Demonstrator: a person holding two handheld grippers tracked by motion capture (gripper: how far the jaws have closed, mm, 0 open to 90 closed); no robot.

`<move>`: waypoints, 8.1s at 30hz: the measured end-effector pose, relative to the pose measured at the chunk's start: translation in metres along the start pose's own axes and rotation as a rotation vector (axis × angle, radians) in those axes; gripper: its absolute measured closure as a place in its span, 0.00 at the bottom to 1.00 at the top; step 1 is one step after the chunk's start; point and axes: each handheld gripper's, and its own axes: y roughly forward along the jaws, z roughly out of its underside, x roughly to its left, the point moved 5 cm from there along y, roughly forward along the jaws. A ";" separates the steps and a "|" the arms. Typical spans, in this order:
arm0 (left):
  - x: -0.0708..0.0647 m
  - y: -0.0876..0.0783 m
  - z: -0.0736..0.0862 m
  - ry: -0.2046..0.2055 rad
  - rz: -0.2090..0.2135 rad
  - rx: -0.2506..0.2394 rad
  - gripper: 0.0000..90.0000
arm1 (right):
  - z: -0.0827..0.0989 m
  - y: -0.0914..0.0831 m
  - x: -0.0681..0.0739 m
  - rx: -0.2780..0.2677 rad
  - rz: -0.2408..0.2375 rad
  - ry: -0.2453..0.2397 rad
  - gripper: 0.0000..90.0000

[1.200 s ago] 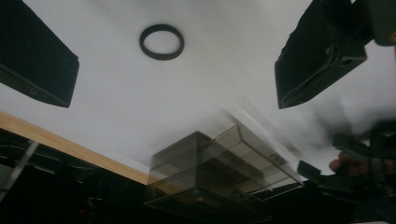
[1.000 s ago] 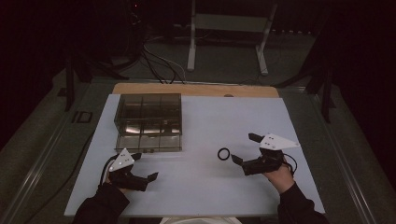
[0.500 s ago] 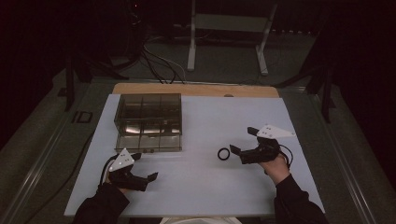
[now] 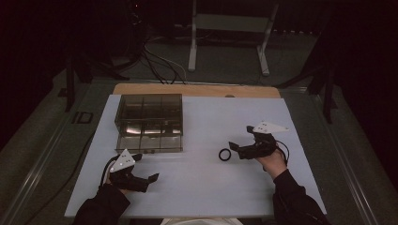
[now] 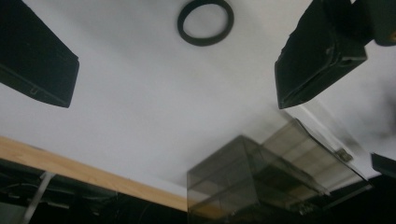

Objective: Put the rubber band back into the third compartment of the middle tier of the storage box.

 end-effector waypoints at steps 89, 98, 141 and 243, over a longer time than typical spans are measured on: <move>-0.003 0.002 0.001 0.016 0.017 0.014 0.01 | 0.033 0.035 0.009 0.268 0.060 -0.030 0.97; -0.003 0.002 0.002 0.016 0.017 0.015 0.01 | 0.028 0.035 0.018 0.279 0.037 -0.057 0.98; -0.004 0.002 0.001 0.019 0.025 0.012 0.01 | -0.029 0.064 0.063 0.227 -0.056 -0.165 0.97; -0.004 0.002 0.002 0.021 0.039 0.018 0.01 | -0.073 0.081 0.073 0.088 -0.133 -0.107 0.01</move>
